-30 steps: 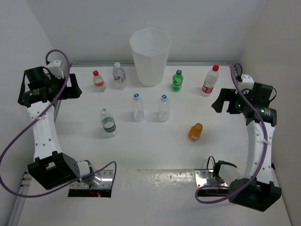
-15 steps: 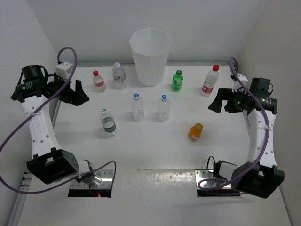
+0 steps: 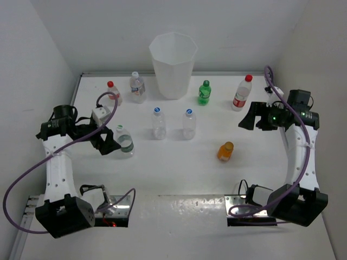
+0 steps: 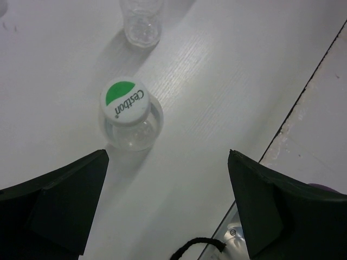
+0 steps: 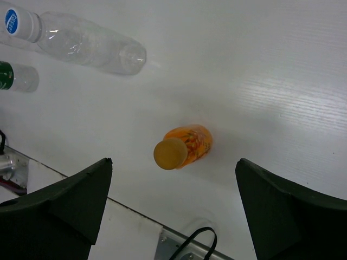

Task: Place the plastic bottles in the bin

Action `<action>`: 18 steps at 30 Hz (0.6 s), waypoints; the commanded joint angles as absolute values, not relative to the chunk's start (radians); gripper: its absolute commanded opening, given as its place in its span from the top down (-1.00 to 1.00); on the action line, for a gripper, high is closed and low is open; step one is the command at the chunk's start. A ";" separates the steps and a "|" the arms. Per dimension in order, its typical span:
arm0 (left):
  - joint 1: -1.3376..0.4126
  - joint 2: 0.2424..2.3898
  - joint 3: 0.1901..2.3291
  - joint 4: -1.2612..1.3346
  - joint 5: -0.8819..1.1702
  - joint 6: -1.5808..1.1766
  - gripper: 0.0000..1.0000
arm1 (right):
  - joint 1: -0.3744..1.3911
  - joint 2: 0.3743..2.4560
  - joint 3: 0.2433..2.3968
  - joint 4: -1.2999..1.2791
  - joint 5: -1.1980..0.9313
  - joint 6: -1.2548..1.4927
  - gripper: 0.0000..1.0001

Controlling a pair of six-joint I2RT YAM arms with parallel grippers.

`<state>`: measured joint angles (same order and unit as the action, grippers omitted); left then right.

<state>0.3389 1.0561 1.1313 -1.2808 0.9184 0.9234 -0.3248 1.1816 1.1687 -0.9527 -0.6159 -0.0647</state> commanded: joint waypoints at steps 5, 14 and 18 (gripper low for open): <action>0.278 1.014 0.994 -0.950 0.985 0.738 -0.98 | -0.327 1.200 1.189 -0.965 -0.652 -0.081 -0.88; 0.249 1.062 0.920 -0.752 1.003 0.603 -0.74 | -0.325 1.210 1.209 -0.974 -0.667 -0.089 -0.88; 0.227 1.085 0.911 -0.730 0.991 0.574 -0.69 | -0.310 1.224 1.216 -0.980 -0.678 -0.092 -0.88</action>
